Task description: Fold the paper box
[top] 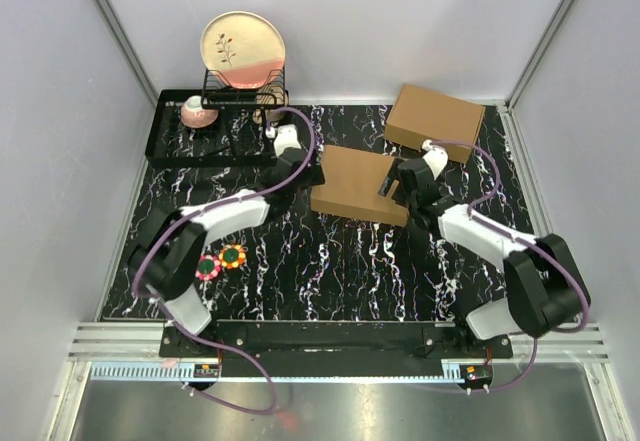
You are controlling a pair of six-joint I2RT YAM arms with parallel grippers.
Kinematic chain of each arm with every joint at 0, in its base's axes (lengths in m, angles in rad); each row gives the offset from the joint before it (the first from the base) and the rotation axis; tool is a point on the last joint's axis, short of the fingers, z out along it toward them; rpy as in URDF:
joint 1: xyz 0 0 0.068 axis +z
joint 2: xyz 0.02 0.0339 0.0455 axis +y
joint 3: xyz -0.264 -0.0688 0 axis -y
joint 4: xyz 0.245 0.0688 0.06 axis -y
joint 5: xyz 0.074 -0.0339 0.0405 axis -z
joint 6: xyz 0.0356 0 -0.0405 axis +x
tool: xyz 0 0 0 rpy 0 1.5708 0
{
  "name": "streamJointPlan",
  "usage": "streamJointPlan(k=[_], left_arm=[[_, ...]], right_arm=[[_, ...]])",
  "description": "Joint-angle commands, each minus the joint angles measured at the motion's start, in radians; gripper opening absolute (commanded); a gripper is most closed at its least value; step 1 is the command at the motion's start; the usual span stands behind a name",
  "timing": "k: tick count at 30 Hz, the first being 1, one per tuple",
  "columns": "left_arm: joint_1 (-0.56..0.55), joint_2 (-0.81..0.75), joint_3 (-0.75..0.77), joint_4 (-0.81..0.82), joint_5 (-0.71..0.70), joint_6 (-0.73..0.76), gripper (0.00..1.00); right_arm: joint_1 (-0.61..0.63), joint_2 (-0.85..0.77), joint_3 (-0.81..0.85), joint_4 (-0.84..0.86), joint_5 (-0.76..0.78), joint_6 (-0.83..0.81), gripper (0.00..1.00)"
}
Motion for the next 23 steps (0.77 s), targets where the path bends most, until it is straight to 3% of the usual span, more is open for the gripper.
streamJointPlan(k=[1,7,14,18,20,23], left_arm=[[-0.017,-0.181,0.007,-0.037,-0.070,0.054,0.86],[-0.017,-0.267,-0.079,-0.049,-0.100,0.033,0.86],[-0.018,-0.371,-0.068,-0.245,-0.010,-0.108,0.86],[-0.033,-0.465,-0.137,-0.290,-0.017,-0.203,0.86],[-0.049,-0.515,-0.158,-0.325,-0.086,-0.269,0.83],[-0.053,-0.545,-0.130,-0.402,-0.095,-0.253,0.85]], right_arm=[[0.022,-0.160,0.115,-0.173,0.108,-0.010,0.94],[0.016,-0.222,0.109,-0.184,0.128,-0.086,0.95],[0.016,-0.459,-0.079,-0.051,-0.102,-0.086,0.93],[0.016,-0.559,-0.058,-0.172,-0.137,-0.143,0.92],[0.016,-0.607,-0.052,-0.206,-0.133,-0.157,0.92],[0.016,-0.660,-0.057,-0.231,-0.128,-0.160,0.92]])
